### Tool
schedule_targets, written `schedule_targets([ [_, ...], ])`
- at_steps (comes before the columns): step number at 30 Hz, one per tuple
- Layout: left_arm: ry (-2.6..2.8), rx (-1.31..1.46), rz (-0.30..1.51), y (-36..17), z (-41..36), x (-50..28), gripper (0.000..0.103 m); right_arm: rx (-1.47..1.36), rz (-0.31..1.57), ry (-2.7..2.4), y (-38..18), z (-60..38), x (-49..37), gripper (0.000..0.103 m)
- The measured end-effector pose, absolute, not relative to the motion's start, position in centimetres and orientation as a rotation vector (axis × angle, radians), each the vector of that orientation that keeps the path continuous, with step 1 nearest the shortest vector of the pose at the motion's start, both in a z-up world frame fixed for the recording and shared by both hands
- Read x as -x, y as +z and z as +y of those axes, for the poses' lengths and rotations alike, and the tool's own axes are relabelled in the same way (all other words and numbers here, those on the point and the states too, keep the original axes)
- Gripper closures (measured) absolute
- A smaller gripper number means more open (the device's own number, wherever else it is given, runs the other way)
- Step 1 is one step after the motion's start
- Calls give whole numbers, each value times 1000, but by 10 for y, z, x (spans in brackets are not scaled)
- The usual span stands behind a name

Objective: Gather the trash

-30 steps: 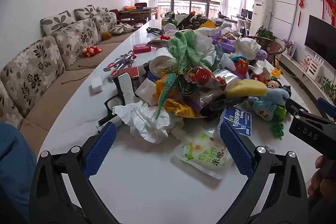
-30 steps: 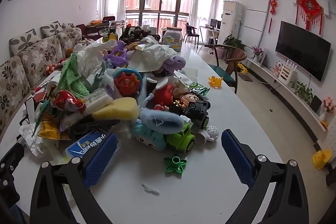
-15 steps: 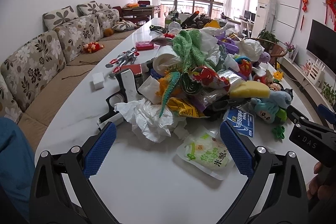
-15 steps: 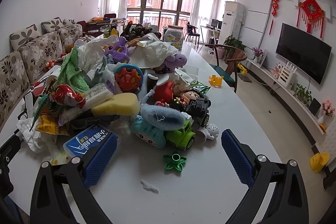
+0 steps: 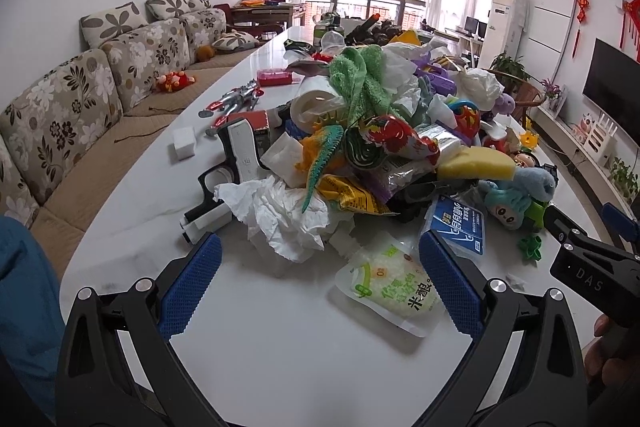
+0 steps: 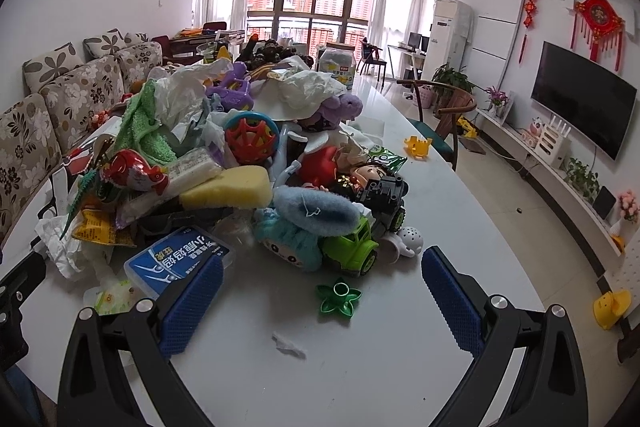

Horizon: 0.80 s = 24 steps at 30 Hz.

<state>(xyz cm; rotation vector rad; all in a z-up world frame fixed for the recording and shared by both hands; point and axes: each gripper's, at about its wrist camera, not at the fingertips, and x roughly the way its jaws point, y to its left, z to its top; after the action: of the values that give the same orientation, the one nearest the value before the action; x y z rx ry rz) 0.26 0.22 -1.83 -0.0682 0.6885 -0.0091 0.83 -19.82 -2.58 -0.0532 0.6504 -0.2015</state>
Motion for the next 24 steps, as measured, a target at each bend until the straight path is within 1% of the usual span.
schedule_targets([
  [24,1,63,693,-20,6,-4,7,53,644,-199,-27,-195,-10,5],
])
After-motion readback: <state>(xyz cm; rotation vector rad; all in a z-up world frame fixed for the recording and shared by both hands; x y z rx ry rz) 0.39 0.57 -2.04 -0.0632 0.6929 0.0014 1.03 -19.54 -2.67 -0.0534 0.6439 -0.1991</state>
